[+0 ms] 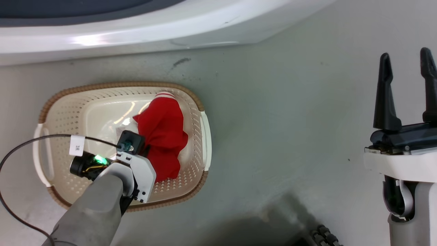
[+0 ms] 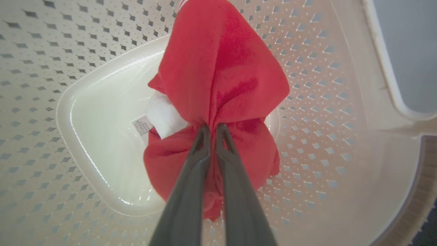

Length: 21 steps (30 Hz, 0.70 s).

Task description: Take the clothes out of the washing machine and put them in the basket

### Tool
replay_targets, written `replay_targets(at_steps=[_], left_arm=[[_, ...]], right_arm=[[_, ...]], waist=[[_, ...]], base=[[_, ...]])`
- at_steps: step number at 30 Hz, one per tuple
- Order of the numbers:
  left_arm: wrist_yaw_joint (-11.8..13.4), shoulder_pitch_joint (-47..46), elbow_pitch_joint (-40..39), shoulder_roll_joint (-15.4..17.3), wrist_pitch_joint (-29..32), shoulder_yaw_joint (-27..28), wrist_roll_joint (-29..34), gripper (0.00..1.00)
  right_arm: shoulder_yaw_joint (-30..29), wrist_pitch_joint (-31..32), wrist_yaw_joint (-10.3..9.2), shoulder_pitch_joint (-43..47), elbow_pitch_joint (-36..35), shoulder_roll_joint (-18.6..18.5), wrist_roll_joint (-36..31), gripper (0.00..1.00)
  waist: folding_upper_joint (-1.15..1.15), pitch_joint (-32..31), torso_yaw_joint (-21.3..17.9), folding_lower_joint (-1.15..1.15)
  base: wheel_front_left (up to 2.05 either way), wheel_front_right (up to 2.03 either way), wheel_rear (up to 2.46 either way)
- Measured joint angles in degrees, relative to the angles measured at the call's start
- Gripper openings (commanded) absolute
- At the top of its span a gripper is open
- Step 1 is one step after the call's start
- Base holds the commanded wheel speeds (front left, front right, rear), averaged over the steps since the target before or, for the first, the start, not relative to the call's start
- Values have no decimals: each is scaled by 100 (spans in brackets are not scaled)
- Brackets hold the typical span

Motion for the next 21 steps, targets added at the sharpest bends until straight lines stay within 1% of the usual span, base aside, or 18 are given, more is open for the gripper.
replay_targets(at_steps=[4,9,10,11,16,21], left_arm=[[-45,-214,336,-56,182,-175,126,0],[-51,-322,511,-91,447,-266,169,0],[-52,-322,527,-102,522,-269,153,40],[-66,-320,546,-116,576,-280,151,100],[-76,-209,584,-189,590,-332,98,100],[-91,-10,606,-276,276,-393,103,100]], right_arm=[[-30,0,0,-29,-42,-1,51,100],[-5,-1,0,-88,-55,0,69,100],[-5,0,0,-95,-53,0,69,100],[-5,-1,0,-96,-42,0,69,100],[24,-1,0,-97,25,1,40,100],[63,-1,0,-68,101,1,-19,100]], waist=[[0,274,-99,0],[0,487,-171,0],[0,499,-174,0],[0,493,-171,0],[0,303,-119,-1],[0,-65,-37,-1]], base=[[0,0,0],[0,0,0],[0,0,0],[0,0,0],[0,0,0],[0,0,0]])
